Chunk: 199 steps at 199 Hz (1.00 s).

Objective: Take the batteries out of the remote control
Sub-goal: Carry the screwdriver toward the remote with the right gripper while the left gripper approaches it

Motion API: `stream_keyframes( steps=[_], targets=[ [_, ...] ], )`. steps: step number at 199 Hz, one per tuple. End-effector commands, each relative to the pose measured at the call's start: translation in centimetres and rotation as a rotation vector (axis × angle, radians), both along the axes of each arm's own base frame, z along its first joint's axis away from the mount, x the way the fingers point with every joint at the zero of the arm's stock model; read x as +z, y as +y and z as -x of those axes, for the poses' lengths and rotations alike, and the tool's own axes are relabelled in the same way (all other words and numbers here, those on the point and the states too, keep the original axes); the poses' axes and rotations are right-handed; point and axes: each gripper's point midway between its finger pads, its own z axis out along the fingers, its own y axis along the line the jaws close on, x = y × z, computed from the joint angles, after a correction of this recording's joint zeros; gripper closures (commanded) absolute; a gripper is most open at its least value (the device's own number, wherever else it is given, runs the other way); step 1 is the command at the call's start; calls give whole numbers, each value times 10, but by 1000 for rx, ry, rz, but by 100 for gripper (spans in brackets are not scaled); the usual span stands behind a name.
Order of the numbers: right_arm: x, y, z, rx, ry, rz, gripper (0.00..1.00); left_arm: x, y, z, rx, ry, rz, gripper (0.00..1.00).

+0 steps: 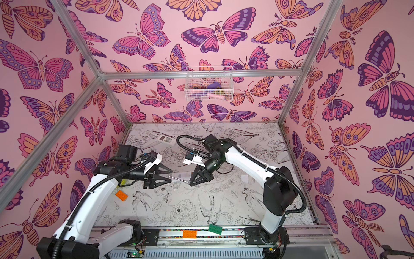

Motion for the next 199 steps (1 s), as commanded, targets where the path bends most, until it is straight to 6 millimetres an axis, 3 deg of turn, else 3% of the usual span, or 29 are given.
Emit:
stream_keyframes(
  steps=[1,37,63,107,132,159,187,199],
  targets=[
    [-1,4,3,29,12,21,92,-4,-3,4,-38,-24,-15,47],
    [7,6,8,54,-1,-11,92,-9,-5,7,-56,-28,-27,60],
    [9,8,5,42,3,-5,92,-13,-5,7,-57,-12,-31,62],
    [9,7,4,48,-7,-11,90,-10,-7,8,-67,-20,-17,84],
    [13,8,6,60,-3,-49,90,-14,-6,9,-65,-20,-26,85],
    [10,14,-5,24,6,-56,90,-18,-6,9,-67,-8,-28,79],
    [9,12,-3,36,2,-68,90,-16,-6,10,-69,-16,-21,100],
    [8,12,-5,31,-3,-64,89,-15,-5,10,-67,-18,-12,100]
  ],
)
